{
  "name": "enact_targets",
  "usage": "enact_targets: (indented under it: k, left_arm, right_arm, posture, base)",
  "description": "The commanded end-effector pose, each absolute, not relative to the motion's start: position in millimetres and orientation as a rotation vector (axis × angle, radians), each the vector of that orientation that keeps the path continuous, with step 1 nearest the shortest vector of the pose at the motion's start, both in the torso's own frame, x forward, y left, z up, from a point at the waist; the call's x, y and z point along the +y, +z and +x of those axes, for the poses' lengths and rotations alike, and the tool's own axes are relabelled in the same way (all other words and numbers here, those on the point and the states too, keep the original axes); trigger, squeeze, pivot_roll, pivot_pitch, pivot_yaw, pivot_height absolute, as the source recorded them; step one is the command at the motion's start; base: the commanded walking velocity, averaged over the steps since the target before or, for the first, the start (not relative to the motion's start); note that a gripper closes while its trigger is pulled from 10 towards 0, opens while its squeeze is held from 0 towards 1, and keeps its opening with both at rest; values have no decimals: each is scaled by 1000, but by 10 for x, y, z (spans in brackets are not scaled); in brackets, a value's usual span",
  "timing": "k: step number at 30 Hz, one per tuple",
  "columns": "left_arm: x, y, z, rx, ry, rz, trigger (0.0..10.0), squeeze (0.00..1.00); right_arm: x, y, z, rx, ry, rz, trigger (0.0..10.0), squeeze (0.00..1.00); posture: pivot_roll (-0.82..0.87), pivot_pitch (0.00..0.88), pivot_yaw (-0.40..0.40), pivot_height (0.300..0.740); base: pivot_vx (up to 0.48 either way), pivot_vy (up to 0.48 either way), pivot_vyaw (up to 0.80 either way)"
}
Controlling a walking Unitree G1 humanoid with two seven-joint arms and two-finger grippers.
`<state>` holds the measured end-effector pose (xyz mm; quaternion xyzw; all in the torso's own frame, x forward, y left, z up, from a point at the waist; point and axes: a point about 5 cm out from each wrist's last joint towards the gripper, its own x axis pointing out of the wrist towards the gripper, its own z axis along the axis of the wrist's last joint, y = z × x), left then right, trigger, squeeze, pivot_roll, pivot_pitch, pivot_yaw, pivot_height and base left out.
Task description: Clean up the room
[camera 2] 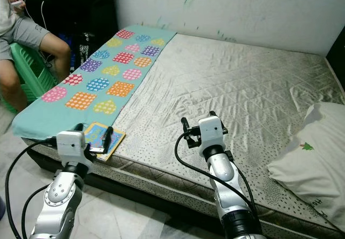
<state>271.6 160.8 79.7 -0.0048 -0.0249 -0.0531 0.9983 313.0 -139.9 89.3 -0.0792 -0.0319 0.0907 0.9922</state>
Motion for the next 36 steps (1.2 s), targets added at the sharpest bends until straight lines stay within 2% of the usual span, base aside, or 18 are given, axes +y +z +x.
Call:
enact_targets:
  k: [1,14,21,22,31,36]
  left_arm:
    - [1580,792,2745,-44,-129,-6,10000,0]
    - [1656,849,2713,-59,-101,2,10000,0]
    - [1742,844,2683,-45,2,27,10000,0]
    - [1711,887,2664,-50,-17,12,10000,0]
    - [1570,962,2564,-61,-95,-23,10000,0]
    - [1785,1005,2335,-54,-65,-15,10000,0]
  right_arm:
    - [-1376,974,3170,-98,179,-165,10000,0]
    - [-1362,941,3123,-90,162,-161,10000,0]
    - [-1493,873,3019,-58,121,-156,10000,0]
    - [-1510,876,3002,-55,127,-162,10000,0]
    - [-1609,874,2958,-36,83,-158,10000,0]
    - [-1830,911,2689,-23,52,-136,10000,0]
  posture:
    - [-4,0,22,731]
    - [13,0,23,731]
    - [18,21,3,731]
    - [25,48,-3,731]
    - [31,97,1,731]
    - [16,113,4,731]
  base:
    - [0,0,0]
    - [0,0,0]
    - [0,0,-800]
    - [0,0,-563]
    - [0,0,-167]
    - [0,0,0]
